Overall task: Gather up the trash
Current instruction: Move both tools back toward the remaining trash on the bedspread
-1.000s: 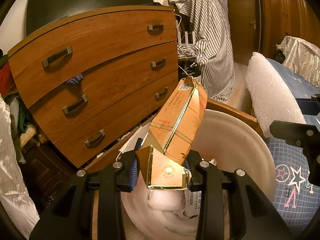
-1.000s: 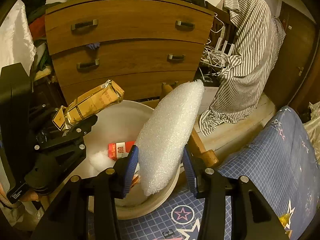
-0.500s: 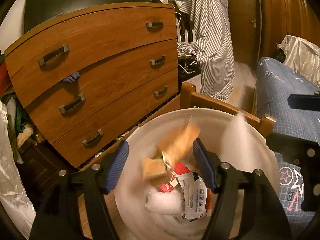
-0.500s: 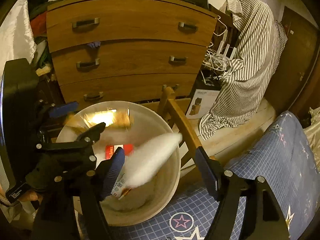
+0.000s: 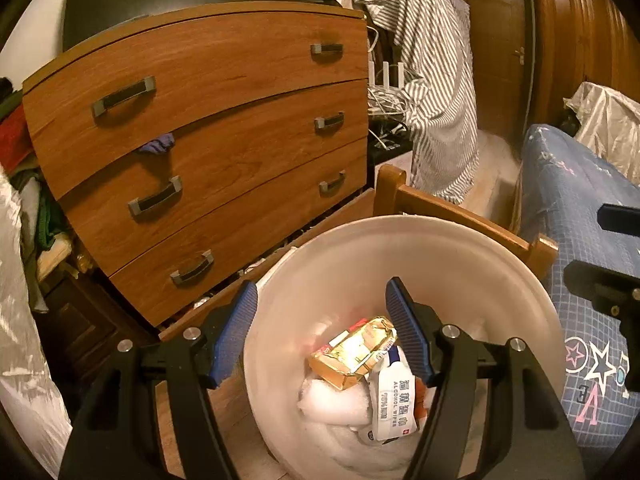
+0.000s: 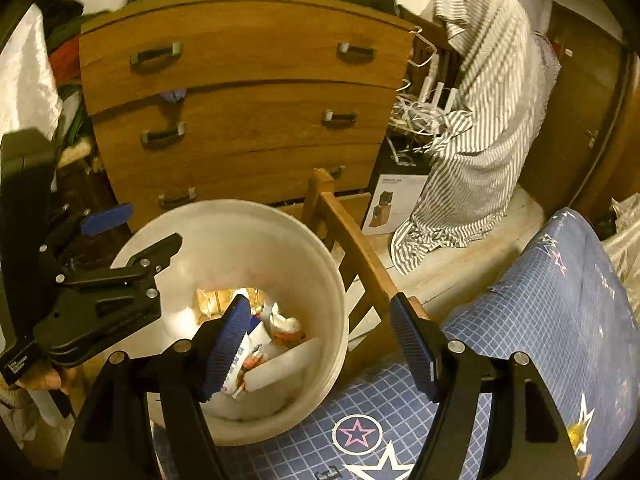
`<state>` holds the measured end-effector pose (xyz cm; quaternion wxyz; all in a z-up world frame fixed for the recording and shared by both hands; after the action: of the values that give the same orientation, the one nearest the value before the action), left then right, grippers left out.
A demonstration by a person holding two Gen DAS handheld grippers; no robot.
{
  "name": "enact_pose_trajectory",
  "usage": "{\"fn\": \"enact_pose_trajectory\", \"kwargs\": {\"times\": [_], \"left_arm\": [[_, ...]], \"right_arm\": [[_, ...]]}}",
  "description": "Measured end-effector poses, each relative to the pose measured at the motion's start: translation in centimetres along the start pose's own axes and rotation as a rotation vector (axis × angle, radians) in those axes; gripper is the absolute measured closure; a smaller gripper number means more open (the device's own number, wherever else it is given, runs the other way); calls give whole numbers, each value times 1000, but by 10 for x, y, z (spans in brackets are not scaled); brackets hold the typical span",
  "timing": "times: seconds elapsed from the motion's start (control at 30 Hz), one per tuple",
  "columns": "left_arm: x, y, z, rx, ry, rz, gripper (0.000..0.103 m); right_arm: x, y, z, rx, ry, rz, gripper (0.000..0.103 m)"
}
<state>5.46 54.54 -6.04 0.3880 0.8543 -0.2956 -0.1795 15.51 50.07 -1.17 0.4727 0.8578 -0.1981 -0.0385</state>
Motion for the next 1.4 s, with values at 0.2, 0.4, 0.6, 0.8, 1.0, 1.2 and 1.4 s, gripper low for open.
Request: {"fn": "enact_pose_trajectory", "kwargs": {"times": [0.2,0.4,0.6,0.8,1.0,1.2,1.4], "left_arm": [[7,10,10,23,16,4,39],[19,21,20,54,45,21,34],[38,39,36,93,61,34,28],[71,57,57,108,44,77,26],[110,70,76,92,7,132,22],[166,82,99,56,-68,222,21],[236,97,126,33,-204,308,18]], "right_arm": [[5,21,22,121,-65,69,30],[9,55,47,278,-113,157,30],[23,77,77,369,-158,238,28],[50,93,114,390,-215,288,28],[90,101,163,351,-294,291,28],[146,106,232,270,-388,301,28],[212,126,308,217,-513,341,28]]}}
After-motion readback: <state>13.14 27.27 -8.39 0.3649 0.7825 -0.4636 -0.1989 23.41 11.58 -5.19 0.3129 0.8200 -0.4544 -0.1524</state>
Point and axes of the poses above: each gripper's, at about its wrist camera, not at the fingertips, and y roughly against the way its jaws point, x to its right, z to its underside, the point moved 4 cm from there along -y, roughly the way its jaws point, and after that the axes turned 11 degrees about -x, right-handed, at the moved point
